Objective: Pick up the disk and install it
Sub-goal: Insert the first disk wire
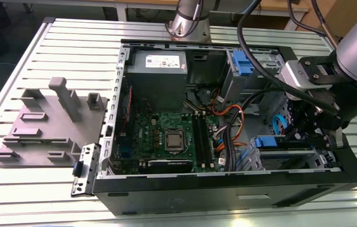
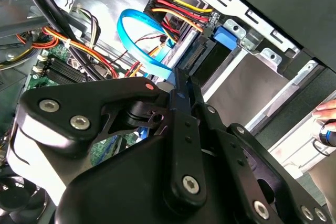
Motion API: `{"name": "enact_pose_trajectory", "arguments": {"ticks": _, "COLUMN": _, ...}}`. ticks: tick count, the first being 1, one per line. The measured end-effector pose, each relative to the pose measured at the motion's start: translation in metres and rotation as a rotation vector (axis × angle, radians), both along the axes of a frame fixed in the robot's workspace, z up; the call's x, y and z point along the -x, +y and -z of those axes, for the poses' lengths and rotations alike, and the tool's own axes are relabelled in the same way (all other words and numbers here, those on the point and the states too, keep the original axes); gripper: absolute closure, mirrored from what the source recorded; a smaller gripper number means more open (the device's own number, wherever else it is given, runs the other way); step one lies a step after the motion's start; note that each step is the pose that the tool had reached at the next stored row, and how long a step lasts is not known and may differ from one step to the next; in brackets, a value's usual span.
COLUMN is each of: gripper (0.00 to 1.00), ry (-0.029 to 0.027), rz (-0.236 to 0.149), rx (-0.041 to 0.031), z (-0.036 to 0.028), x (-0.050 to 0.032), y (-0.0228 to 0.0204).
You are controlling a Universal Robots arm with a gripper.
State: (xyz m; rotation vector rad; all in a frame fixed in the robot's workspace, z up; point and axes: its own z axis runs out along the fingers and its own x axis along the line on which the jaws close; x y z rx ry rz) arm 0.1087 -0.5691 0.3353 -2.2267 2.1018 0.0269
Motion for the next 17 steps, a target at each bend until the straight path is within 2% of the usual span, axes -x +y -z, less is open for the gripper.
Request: {"name": "enact_pose_trajectory", "arguments": {"ticks": 17, "gripper": 0.84, "ry": -0.0022, "rz": 0.000, "rx": 0.0001, "z": 0.0056, "x": 0.0004, "y": 0.0000}}
